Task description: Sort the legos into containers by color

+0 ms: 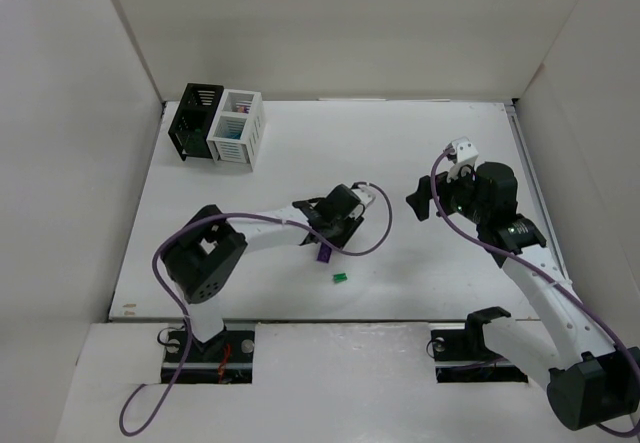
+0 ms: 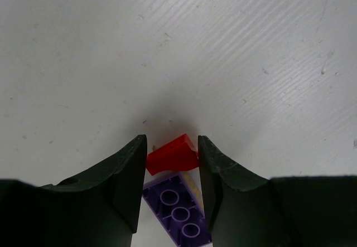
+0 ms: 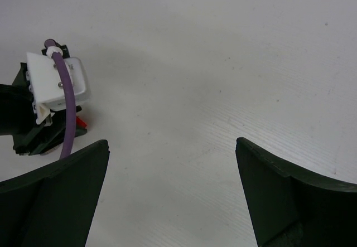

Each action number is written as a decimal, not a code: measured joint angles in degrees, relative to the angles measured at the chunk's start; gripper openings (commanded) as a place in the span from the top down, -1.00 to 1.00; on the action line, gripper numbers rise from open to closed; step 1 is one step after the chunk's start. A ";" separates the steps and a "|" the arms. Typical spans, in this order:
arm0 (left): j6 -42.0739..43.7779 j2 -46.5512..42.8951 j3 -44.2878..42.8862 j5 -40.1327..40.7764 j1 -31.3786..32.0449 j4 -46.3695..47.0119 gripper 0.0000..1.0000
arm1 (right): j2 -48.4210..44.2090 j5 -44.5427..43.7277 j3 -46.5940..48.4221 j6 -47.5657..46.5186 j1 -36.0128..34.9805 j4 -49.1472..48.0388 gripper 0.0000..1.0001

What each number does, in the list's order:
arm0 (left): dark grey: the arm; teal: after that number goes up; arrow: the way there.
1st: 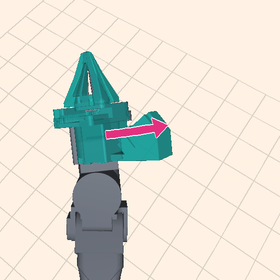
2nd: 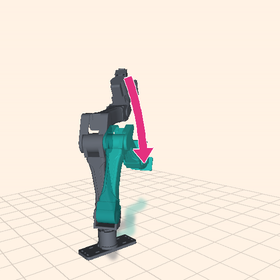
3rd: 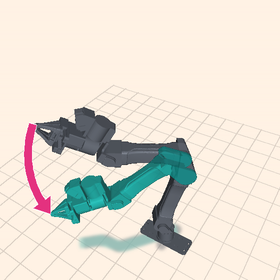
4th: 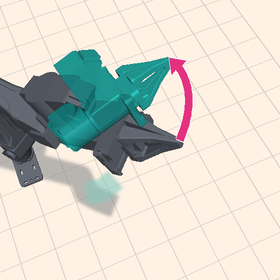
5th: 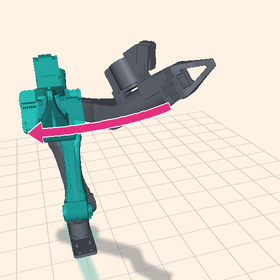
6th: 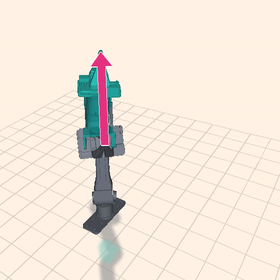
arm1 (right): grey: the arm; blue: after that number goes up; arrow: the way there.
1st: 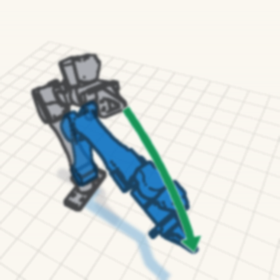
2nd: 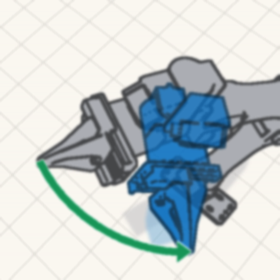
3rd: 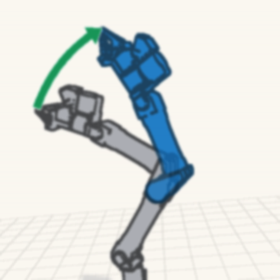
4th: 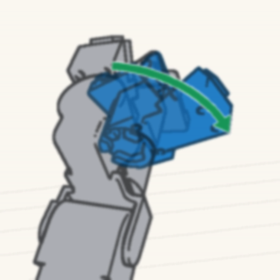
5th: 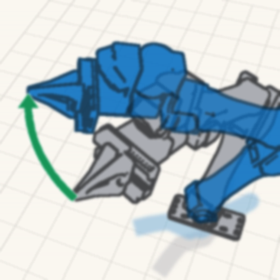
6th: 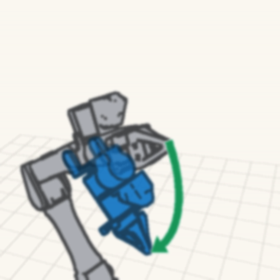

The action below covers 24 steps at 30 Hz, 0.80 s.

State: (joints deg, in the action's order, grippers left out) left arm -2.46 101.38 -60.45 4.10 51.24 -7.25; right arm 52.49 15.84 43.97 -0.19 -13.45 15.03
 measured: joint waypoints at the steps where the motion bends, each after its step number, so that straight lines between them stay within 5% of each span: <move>1: 0.00 -0.63 0.00 0.33 0.04 -0.39 0.55 | 0.00 0.00 -0.02 0.00 0.00 -0.02 -0.99; 13: 0.15 -5.64 -0.37 2.62 -1.38 -0.79 0.55 | -0.63 0.00 -0.96 0.00 0.00 -0.02 -0.99; 24: 4.07 -5.79 -10.23 -0.17 -21.18 0.39 0.47 | -0.02 -1.51 -0.96 0.26 0.37 -0.11 -0.99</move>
State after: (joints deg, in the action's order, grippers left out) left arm 1.61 95.59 -70.67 3.92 30.06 -6.85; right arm 52.47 14.33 43.00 0.08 -13.08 14.92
